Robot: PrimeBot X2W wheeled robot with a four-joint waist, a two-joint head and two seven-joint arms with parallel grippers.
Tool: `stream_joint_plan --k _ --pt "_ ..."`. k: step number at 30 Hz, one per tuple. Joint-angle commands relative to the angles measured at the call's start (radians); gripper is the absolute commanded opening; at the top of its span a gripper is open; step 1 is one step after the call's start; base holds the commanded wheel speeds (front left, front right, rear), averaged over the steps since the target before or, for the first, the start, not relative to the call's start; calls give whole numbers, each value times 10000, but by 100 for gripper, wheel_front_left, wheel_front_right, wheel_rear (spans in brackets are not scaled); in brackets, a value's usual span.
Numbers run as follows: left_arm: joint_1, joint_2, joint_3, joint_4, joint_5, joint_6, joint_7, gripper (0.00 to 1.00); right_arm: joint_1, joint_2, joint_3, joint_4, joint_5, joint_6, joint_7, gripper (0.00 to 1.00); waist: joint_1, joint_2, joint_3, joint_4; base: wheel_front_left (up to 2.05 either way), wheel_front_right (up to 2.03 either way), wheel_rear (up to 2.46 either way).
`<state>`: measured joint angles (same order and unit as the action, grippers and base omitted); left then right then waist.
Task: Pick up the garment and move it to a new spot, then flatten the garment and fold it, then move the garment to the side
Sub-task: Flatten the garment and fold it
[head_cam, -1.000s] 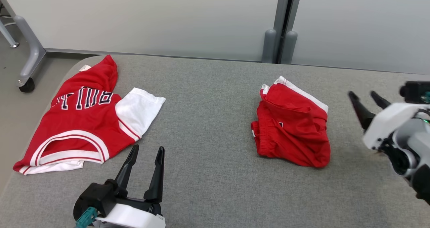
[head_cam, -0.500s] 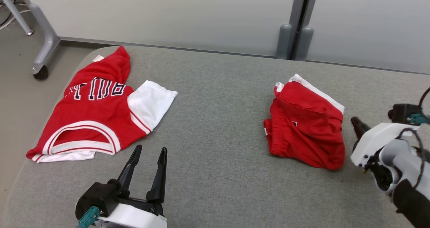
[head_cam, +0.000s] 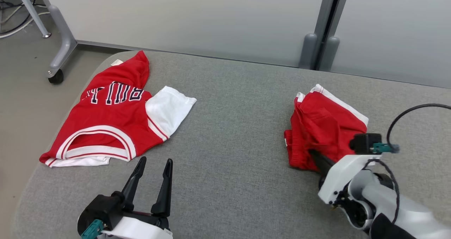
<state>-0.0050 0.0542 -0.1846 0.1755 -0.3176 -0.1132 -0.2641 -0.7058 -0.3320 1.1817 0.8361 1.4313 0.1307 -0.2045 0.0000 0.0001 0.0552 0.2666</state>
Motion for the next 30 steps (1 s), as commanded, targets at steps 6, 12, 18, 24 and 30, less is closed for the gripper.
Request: stream_joint_plan --k 6,12,18,24,30 --pt "111 14 -9 -11 19 19 -4 100 246 356 531 -1156 -672 2 -297 0 0 -1 -159 -393 0 0 0" --pt "103 10 28 -26 64 33 -4 100 -162 22 404 -1770 -960 2 -482 0 0 -1 -156 -551 0 0 0" --pt "27 -5 -92 -90 11 2 -4 100 -559 -1081 -517 -1813 -995 2 -605 0 0 -1 41 -379 0 0 0" --pt "-162 -10 -83 -98 -45 -26 -4 100 -922 -1764 -989 -1480 -719 2 -382 0 0 -1 426 -151 0 0 0" --pt "-504 -11 -153 -54 -121 -63 -4 100 -1438 -1946 -1404 -939 307 2 889 0 0 -1 979 201 0 0 0"
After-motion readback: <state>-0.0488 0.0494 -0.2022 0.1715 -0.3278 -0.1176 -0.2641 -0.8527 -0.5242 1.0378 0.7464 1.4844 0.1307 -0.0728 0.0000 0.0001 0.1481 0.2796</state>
